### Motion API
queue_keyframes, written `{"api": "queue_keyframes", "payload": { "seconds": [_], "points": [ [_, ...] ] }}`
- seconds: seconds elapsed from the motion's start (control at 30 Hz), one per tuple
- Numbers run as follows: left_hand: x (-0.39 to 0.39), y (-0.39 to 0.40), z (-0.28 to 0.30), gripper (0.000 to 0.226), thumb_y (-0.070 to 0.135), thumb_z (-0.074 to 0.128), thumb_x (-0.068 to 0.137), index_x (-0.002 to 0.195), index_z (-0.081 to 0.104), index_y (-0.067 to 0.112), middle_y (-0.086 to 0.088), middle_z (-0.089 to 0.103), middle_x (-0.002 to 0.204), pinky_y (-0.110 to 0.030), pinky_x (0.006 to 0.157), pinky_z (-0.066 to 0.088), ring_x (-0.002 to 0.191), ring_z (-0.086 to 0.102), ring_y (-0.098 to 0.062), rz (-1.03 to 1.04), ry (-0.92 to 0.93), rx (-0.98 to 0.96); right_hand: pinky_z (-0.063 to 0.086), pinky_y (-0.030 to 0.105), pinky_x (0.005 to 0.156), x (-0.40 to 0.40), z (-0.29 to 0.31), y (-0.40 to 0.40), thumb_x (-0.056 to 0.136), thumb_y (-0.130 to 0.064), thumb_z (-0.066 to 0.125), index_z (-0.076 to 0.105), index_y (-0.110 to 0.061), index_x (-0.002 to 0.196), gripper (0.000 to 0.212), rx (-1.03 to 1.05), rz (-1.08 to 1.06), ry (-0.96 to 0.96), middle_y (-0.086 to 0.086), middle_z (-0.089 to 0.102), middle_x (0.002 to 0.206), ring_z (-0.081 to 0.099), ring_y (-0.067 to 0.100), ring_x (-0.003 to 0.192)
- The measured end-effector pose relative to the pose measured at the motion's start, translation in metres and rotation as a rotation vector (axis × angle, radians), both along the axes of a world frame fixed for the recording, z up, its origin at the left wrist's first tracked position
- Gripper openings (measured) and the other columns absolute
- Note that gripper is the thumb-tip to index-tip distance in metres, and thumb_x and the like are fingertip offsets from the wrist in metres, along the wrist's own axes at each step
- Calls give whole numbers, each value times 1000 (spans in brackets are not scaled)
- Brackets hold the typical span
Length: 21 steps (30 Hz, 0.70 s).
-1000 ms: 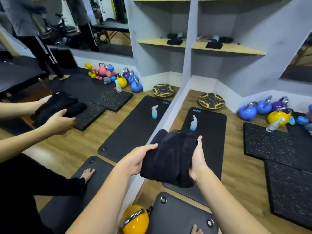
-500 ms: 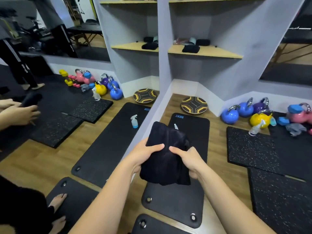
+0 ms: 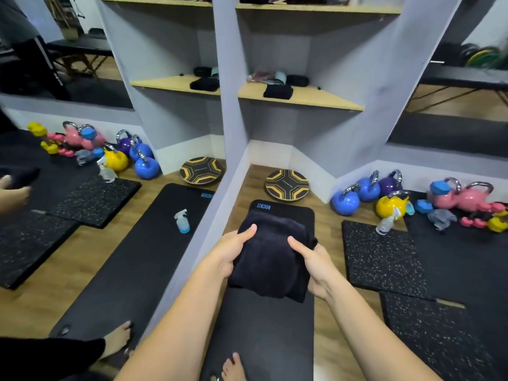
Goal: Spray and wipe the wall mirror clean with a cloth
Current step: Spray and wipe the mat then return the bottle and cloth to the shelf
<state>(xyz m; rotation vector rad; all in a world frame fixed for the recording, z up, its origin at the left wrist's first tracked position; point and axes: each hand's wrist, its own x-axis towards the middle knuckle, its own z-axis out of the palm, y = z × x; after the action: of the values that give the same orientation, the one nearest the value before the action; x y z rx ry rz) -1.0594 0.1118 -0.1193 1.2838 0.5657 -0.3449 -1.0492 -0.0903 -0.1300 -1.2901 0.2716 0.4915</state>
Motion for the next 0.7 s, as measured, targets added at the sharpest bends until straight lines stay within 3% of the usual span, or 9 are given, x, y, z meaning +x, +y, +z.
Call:
{"api": "queue_keyframes", "payload": {
  "seconds": [0.07, 0.17, 0.3, 0.4, 0.53, 0.7],
  "points": [
    [40, 7, -5, 35, 43, 71, 96, 117, 72, 15, -6, 79, 105, -39, 84, 59, 100, 74, -28, -3, -24, 84, 55, 53, 96, 38, -5, 12, 92, -25, 74, 65, -16, 124, 34, -37, -17, 12, 8, 76, 112, 72, 30, 105],
    [89, 23, -15, 34, 45, 72, 95, 117, 71, 20, -2, 77, 108, -44, 95, 57, 102, 71, -24, -27, -69, 179, 56, 51, 95, 88, -9, 29, 89, -29, 77, 63, -17, 126, 41, -131, -27, 8, 5, 76, 112, 72, 28, 104],
    [155, 52, -28, 26, 47, 66, 98, 99, 63, 21, -1, 71, 99, -32, 75, 53, 89, 67, -18, -19, -100, 311, 57, 49, 94, 149, -18, 42, 75, -42, 83, 62, -21, 128, 60, -217, -149, -22, 2, 73, 117, 70, 26, 106],
    [190, 66, -39, 22, 44, 60, 102, 102, 59, 23, 0, 70, 110, -29, 74, 52, 97, 70, -19, -49, -75, 348, 55, 52, 95, 181, -28, 38, 87, -28, 77, 62, -22, 126, 42, -239, -280, 22, 3, 72, 117, 68, 27, 106],
    [223, 71, -60, 24, 43, 57, 104, 107, 60, 20, 3, 68, 108, -24, 70, 50, 90, 70, -12, -151, -44, 424, 55, 52, 96, 209, -40, 26, 90, -20, 74, 69, -20, 116, 27, -284, -331, 38, 4, 75, 109, 70, 26, 102],
    [263, 65, -87, 24, 44, 57, 104, 105, 61, 20, 1, 70, 109, -30, 77, 52, 100, 72, -20, -160, 33, 400, 56, 47, 94, 244, -60, 15, 92, -17, 72, 68, -18, 118, 26, -322, -325, 65, 0, 74, 109, 69, 23, 102]
  ]
}}
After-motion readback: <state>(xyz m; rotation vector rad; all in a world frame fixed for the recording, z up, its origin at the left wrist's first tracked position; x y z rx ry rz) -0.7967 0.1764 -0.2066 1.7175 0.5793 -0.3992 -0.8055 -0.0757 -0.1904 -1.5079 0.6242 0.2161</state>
